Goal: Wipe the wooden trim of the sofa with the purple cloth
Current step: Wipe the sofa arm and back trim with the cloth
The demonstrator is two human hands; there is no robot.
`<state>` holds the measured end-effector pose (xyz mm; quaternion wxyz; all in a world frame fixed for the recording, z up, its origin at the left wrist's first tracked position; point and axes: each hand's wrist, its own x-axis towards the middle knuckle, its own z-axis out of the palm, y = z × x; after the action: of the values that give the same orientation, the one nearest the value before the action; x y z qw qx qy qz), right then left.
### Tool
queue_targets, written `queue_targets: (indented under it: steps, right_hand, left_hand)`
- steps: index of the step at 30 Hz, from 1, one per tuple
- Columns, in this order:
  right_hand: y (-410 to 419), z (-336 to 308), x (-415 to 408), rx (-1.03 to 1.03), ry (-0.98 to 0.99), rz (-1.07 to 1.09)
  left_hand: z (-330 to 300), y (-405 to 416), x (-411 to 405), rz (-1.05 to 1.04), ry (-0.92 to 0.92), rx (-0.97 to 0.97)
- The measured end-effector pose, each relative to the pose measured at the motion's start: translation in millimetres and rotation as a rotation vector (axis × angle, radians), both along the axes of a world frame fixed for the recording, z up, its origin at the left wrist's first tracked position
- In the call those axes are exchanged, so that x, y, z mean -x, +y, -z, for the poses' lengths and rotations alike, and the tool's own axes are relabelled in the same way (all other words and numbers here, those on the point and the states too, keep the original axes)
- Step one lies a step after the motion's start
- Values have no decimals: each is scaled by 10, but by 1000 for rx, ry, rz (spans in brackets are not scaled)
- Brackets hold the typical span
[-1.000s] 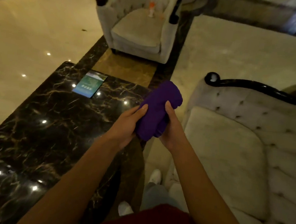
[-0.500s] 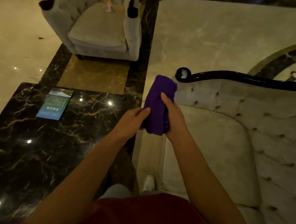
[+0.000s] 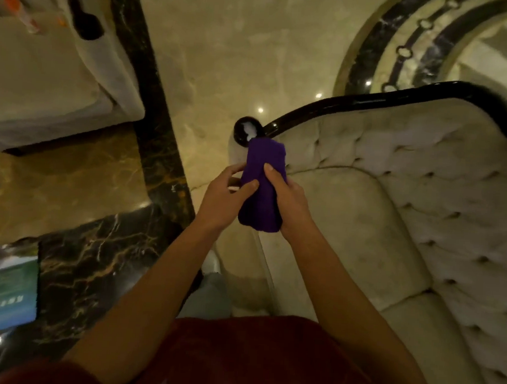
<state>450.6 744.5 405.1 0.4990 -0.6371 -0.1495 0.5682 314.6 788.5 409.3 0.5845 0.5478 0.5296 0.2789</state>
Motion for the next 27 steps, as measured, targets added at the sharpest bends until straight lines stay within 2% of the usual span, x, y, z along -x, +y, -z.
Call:
queue_targets:
  steps: [5,10,17,22,27]
  right_hand:
    - [506,12,57,-35,-126,81]
    - [797,152,-65,-36,-267,182]
    - [1274,443,-544,-25,-446,-35]
    - [1923,731,-922,-1,-625,-132]
    - [2538,1052,-1003,-60,-876,-366]
  left_hand:
    - [104,715,-9,125,31,-36]
    - [246,1078,-168,235,99,-90]
    - [495,1526,-285,194,87,28]
    - [943,2099,-142,35,311,-113]
    - [1677,2395,-40,-7,486,54]
